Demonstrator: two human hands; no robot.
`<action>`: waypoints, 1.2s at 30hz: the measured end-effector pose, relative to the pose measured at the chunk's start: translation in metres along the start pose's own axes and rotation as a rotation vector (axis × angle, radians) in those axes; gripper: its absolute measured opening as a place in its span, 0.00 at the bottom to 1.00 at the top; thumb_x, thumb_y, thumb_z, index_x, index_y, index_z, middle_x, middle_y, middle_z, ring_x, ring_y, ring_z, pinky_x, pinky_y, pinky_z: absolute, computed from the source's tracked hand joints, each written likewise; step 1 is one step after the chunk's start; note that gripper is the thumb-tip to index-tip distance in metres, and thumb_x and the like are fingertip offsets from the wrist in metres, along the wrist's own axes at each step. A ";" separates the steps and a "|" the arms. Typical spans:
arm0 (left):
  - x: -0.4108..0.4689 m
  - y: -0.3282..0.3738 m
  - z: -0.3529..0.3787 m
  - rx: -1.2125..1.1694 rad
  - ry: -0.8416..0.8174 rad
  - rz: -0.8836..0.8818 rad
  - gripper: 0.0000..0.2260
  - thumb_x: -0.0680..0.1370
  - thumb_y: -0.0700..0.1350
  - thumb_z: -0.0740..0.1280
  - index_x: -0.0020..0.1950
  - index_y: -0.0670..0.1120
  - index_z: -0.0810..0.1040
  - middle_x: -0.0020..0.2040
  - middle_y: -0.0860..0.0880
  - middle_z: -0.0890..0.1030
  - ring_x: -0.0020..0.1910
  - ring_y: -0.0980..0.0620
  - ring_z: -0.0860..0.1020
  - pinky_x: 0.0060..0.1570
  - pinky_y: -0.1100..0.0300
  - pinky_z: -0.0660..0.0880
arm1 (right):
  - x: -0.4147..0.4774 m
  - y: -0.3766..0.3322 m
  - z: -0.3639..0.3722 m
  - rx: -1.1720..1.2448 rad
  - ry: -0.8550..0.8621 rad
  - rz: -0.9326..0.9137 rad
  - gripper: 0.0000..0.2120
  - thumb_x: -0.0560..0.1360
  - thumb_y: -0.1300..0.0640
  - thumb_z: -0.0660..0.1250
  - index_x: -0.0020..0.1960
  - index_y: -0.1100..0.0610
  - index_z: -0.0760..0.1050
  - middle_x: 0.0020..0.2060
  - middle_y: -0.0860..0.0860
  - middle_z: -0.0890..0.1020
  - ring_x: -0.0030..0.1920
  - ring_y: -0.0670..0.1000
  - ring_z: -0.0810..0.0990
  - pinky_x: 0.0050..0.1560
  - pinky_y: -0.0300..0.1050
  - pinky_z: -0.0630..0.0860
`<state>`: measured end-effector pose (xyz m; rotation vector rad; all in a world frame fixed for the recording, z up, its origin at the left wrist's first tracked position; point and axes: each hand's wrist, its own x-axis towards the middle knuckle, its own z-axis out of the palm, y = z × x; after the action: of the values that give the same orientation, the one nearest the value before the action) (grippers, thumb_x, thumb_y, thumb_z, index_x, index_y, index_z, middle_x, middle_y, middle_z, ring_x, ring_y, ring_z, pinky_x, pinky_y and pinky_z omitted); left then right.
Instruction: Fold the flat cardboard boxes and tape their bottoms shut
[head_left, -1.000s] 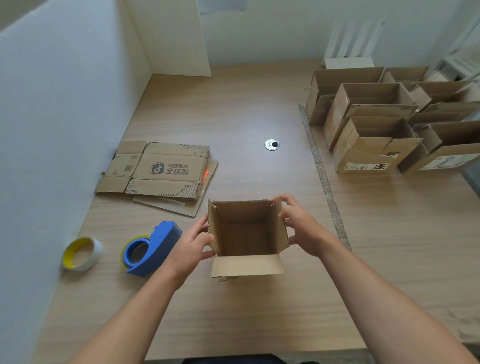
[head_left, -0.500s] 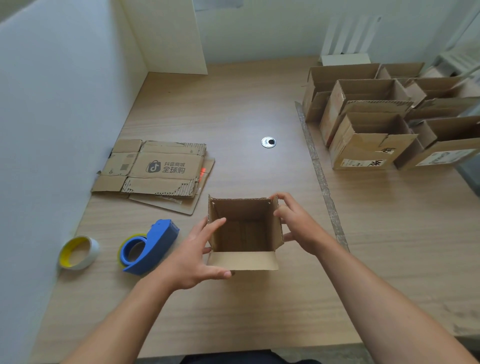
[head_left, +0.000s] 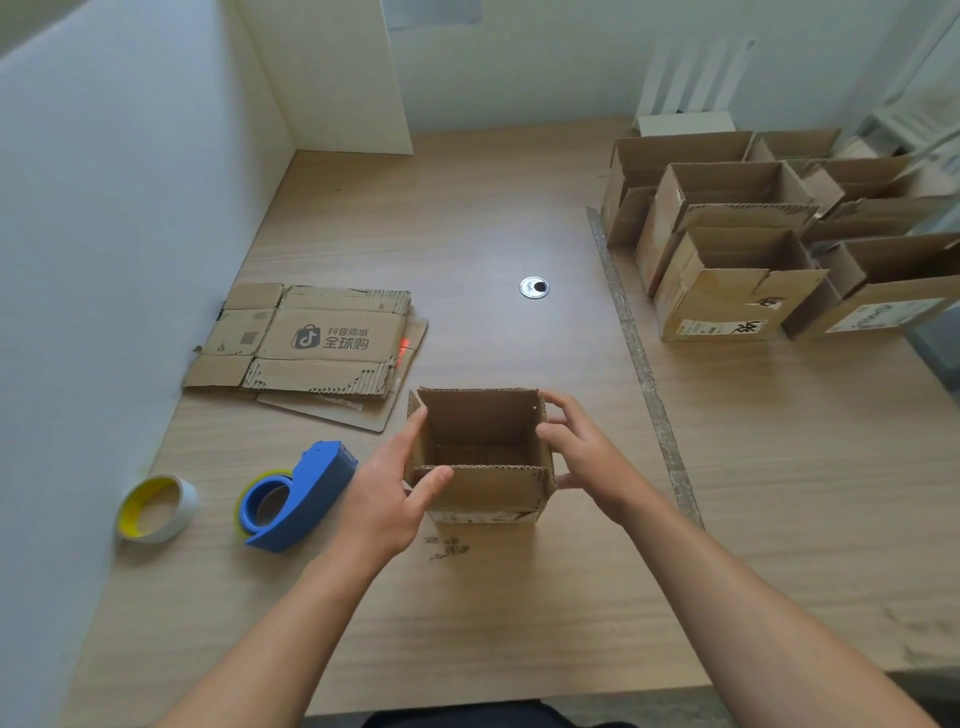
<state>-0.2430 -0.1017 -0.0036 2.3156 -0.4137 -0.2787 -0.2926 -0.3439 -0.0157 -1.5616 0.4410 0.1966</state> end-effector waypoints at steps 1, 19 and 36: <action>0.000 -0.001 0.001 -0.037 0.010 -0.035 0.34 0.77 0.53 0.70 0.79 0.60 0.57 0.72 0.46 0.73 0.61 0.51 0.77 0.52 0.72 0.67 | -0.001 0.002 0.001 0.000 0.005 -0.010 0.22 0.71 0.41 0.62 0.65 0.32 0.68 0.61 0.47 0.78 0.61 0.47 0.79 0.50 0.55 0.82; -0.014 -0.015 0.014 -0.277 -0.017 -0.119 0.33 0.76 0.44 0.73 0.78 0.52 0.62 0.69 0.53 0.71 0.62 0.61 0.74 0.48 0.73 0.73 | -0.025 0.035 0.000 0.132 0.118 -0.043 0.21 0.74 0.36 0.59 0.66 0.38 0.72 0.65 0.46 0.78 0.64 0.44 0.77 0.58 0.53 0.79; -0.008 -0.020 0.031 -0.385 -0.128 -0.297 0.24 0.75 0.49 0.73 0.66 0.62 0.66 0.54 0.66 0.76 0.56 0.62 0.76 0.47 0.69 0.71 | -0.023 0.068 0.019 -0.100 -0.018 -0.075 0.46 0.67 0.41 0.78 0.76 0.31 0.55 0.74 0.38 0.67 0.75 0.44 0.65 0.75 0.54 0.64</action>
<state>-0.2560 -0.1053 -0.0391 1.9784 -0.0645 -0.5993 -0.3377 -0.3207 -0.0695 -1.6708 0.3627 0.1766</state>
